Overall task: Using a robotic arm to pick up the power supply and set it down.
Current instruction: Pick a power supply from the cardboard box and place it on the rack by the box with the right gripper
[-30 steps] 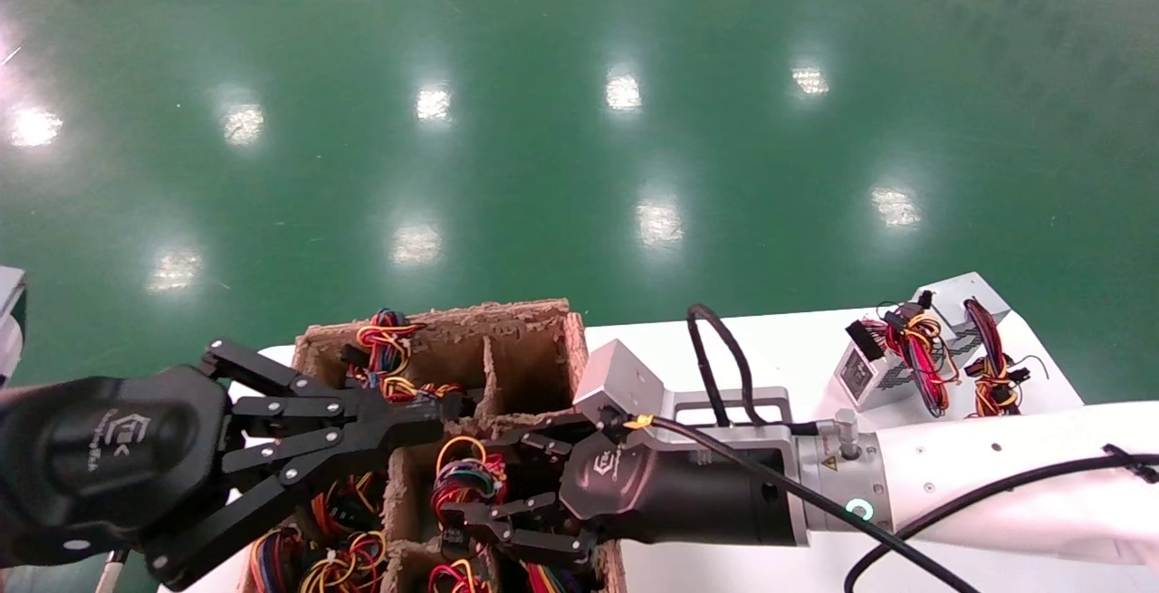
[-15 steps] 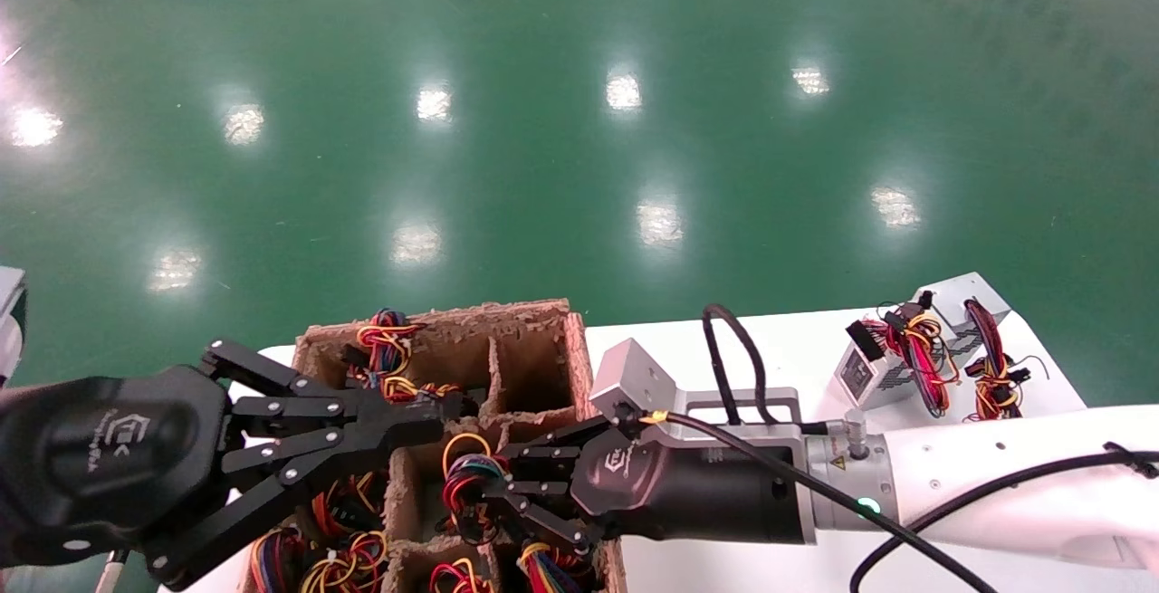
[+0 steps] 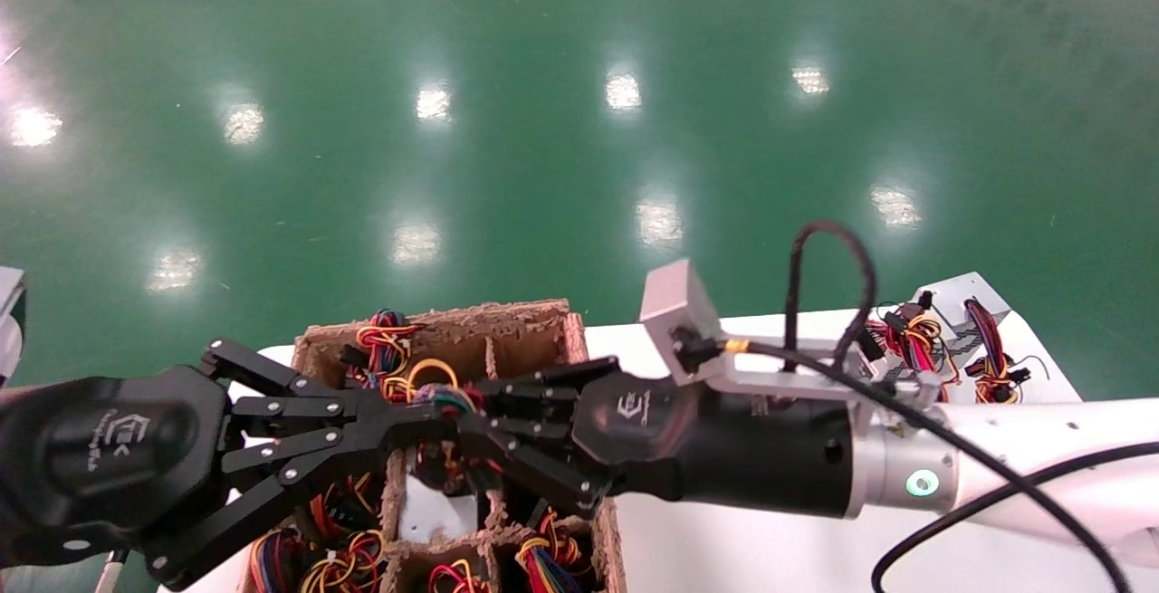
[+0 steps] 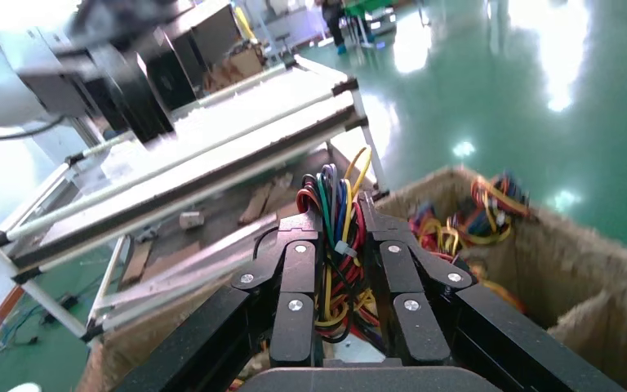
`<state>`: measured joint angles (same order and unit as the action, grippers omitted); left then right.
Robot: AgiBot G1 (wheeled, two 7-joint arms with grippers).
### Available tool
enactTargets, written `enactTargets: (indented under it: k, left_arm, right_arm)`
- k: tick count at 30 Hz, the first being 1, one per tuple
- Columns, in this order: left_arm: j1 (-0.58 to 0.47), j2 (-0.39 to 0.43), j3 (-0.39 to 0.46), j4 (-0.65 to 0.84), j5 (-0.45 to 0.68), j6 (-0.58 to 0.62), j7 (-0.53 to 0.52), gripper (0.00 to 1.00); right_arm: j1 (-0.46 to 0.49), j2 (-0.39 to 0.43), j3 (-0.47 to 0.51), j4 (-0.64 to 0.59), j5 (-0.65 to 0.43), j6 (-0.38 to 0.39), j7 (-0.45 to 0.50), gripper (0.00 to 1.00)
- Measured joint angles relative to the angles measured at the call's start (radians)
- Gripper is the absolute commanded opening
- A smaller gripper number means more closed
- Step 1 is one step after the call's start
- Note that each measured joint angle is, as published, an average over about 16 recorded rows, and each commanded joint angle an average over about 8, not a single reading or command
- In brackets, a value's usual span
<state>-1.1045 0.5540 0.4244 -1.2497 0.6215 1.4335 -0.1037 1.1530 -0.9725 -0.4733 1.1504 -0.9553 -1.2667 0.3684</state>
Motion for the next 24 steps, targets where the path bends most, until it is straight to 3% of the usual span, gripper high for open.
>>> enactTargets:
  k: [15, 24]
  left_arm:
    - [0.0, 0.0, 0.0, 0.0, 0.0, 0.0, 0.0, 0.0]
    - [0.0, 0.0, 0.0, 0.0, 0.0, 0.0, 0.0, 0.0]
  right_arm:
    - [-0.053, 0.01, 0.121, 0.075, 0.131, 0.116, -0.02, 0.0]
    - [-0.041, -0.014, 0.196, 0.07, 0.223, 0.129, -0.067, 0.0]
